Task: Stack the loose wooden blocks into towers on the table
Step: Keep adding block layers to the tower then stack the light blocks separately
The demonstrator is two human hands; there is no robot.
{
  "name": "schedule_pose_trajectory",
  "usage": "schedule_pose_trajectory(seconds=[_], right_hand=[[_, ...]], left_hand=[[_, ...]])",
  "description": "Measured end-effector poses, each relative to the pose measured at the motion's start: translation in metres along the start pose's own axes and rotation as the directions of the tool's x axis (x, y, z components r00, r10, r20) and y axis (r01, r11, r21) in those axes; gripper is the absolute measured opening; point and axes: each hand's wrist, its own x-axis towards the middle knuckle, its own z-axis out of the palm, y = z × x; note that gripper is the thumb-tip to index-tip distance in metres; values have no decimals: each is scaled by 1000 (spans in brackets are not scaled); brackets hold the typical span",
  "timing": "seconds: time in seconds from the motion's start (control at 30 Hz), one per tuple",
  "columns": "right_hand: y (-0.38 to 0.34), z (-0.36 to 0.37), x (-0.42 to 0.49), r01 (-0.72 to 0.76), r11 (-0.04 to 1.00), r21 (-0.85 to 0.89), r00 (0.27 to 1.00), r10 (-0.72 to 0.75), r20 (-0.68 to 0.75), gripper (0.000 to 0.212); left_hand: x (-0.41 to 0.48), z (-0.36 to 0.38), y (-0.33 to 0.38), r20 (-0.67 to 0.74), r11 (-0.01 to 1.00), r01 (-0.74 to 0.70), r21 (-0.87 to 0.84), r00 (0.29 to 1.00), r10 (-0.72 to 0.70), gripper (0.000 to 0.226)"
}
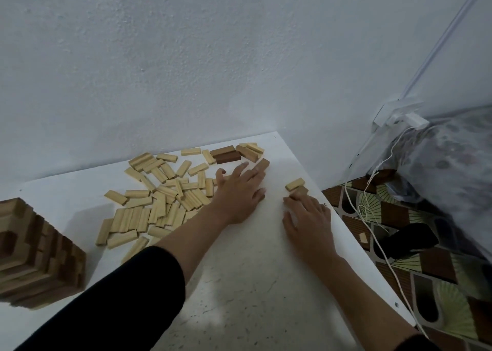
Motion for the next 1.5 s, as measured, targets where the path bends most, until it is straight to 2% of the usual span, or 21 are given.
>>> schedule_pose_trajectory(seconds=[0.07, 0.13, 0.33, 0.43, 0.53, 0.67, 0.83, 0.97, 1.07, 1.2, 1.3, 1.37, 1.5], right_hand=[[-6, 1, -6, 46, 998, 47, 999, -46, -4, 36], [-14, 4, -11, 102, 989, 103, 994, -104, 18, 34], [-43, 14, -19, 218, 939, 266, 970, -237, 43, 35], [-52, 15, -17, 186, 916, 356, 978, -207, 22, 29], [-59, 11, -19, 175, 851, 494, 967, -244, 77, 32], [-80, 9, -25, 188, 787, 588, 934, -328, 141, 24], [-111, 14, -41, 220, 722, 656, 880, -438, 186, 14], [-129, 18, -42, 152, 667, 730, 850, -465, 248, 15], [-136, 14, -36, 95, 657, 748, 799, -498, 336, 25], [-135, 10, -26, 136, 753, 644, 703, -532, 473, 60], [-135, 11, -22, 186, 816, 548, 672, -513, 535, 81], [-139, 13, -21, 211, 828, 519, 674, -508, 537, 86], [-145, 17, -23, 257, 812, 524, 670, -541, 508, 81]], left_hand=[[-21, 5, 1, -88, 999, -35, -26, 996, 33, 51], [-44, 9, -4, -119, 997, -53, -61, 992, 45, 53], [-101, 5, -16, -46, 979, -63, -194, 997, 55, 48], [-126, 5, -16, -126, 971, -68, -229, 991, 40, 44], [-151, 5, -19, -187, 965, -55, -255, 982, 6, 40], [-191, 2, -27, -190, 935, -29, -354, 981, -41, 33], [-235, -2, -37, -210, 921, 2, -389, 974, -91, 25], [-268, -5, -48, -193, 904, 34, -426, 973, -127, 26], [-286, -8, -54, -158, 845, 97, -525, 965, -209, 41], [-295, -11, -60, -39, 814, 211, -541, 961, -275, 73], [-288, -9, -60, 9, 823, 256, -507, 957, -291, 85], [-280, -8, -60, 5, 820, 263, -508, 953, -303, 88], [-264, -8, -62, -59, 833, 246, -496, 947, -315, 88]])
